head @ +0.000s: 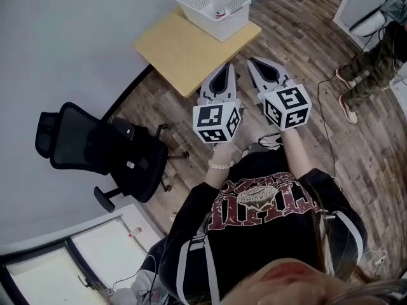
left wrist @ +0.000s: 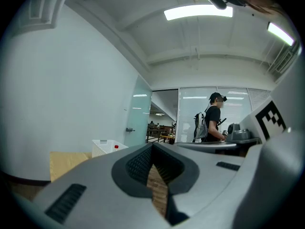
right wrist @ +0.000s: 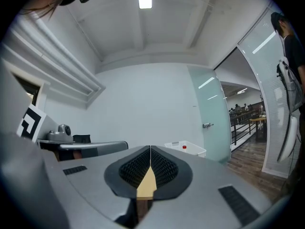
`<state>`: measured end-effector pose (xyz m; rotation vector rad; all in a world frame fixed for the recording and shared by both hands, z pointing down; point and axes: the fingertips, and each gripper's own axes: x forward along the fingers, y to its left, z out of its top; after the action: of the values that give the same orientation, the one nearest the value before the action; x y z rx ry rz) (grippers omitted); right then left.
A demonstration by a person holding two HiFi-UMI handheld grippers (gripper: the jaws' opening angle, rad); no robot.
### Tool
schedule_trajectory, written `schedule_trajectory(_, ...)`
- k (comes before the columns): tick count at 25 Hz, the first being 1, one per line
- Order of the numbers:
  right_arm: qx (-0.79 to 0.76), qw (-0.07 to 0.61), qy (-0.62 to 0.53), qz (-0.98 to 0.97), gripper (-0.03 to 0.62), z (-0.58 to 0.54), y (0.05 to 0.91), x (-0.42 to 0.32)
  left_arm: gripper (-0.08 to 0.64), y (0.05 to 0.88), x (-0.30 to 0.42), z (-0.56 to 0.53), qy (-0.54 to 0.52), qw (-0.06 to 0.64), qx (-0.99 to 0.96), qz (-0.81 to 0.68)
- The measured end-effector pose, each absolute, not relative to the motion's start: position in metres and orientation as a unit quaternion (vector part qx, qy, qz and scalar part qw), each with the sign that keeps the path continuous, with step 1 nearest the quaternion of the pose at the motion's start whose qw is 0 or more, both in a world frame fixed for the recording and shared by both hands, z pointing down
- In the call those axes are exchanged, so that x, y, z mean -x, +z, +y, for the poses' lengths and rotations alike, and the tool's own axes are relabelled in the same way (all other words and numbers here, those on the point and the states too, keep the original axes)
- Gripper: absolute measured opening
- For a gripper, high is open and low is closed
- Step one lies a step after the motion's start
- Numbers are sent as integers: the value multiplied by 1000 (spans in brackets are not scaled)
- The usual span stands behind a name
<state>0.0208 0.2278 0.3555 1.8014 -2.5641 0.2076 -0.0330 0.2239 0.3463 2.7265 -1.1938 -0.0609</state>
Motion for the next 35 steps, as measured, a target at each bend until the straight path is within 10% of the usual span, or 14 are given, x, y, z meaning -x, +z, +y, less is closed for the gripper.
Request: schedule_trajectory(35,-522,26,82,-849,18,20,361,-96,46,351,-38,22,-9,92,-886,-455)
